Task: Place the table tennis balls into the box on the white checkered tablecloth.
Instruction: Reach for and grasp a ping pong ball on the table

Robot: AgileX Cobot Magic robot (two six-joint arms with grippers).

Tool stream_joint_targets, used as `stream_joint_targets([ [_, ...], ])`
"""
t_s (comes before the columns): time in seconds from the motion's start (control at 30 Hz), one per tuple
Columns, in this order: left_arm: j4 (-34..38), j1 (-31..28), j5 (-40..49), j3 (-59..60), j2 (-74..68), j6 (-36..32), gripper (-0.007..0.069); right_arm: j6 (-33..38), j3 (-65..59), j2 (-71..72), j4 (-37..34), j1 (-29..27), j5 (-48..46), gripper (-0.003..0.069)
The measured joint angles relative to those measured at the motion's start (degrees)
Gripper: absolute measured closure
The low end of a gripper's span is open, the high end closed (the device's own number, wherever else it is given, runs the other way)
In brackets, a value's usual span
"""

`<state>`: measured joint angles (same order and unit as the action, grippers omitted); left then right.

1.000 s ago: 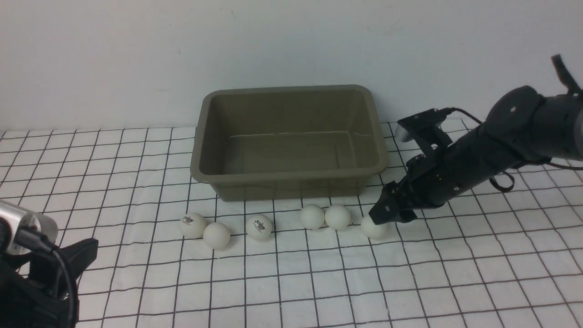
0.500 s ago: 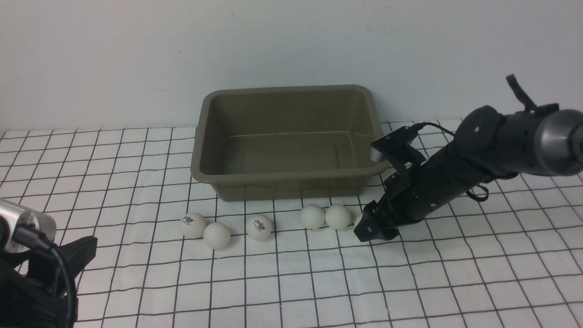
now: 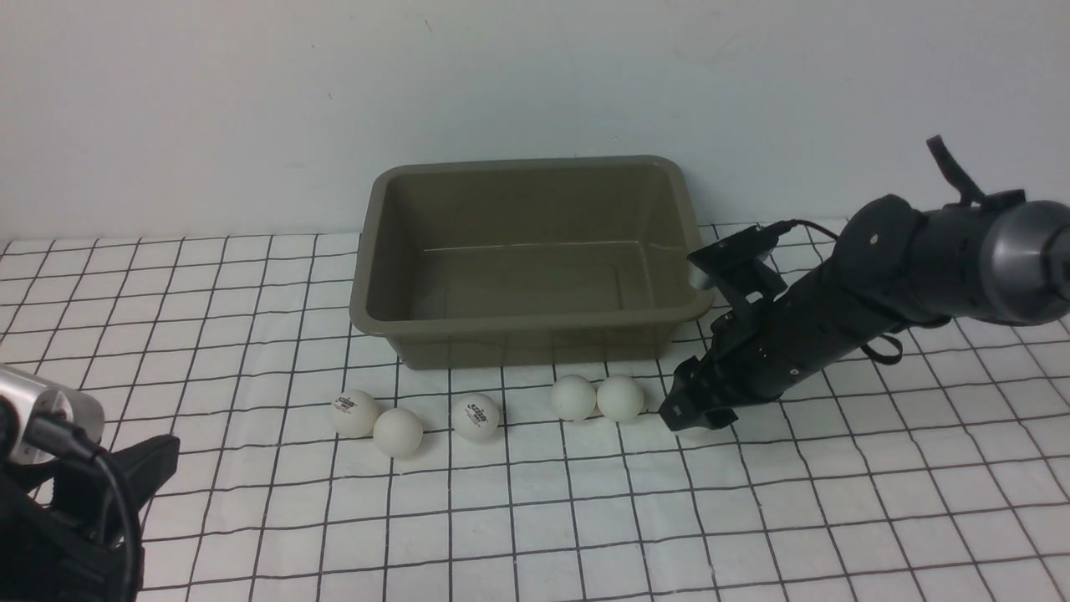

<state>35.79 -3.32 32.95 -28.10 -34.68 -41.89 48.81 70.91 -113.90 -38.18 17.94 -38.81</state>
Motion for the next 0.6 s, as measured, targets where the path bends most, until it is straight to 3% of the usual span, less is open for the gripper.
stream_joint_targets([
  [0.1, 0.0, 0.0, 0.0, 0.0, 0.0, 0.0, 0.0260, -3.5, 0.1, 0.0, 2.9, 0.0, 0.0, 0.0311],
  [0.23, 0.0, 0.0, 0.1, 0.0, 0.0, 0.0, 0.0260, -7.4, 0.2, 0.2, 7.3, 0.0, 0.0, 0.0310],
  [0.6, 0.0, 0.0, 1.3, 0.0, 0.0, 0.0, 0.0260, -8.3, 0.1, 9.6, 12.7, 0.0, -1.5, 0.0310],
])
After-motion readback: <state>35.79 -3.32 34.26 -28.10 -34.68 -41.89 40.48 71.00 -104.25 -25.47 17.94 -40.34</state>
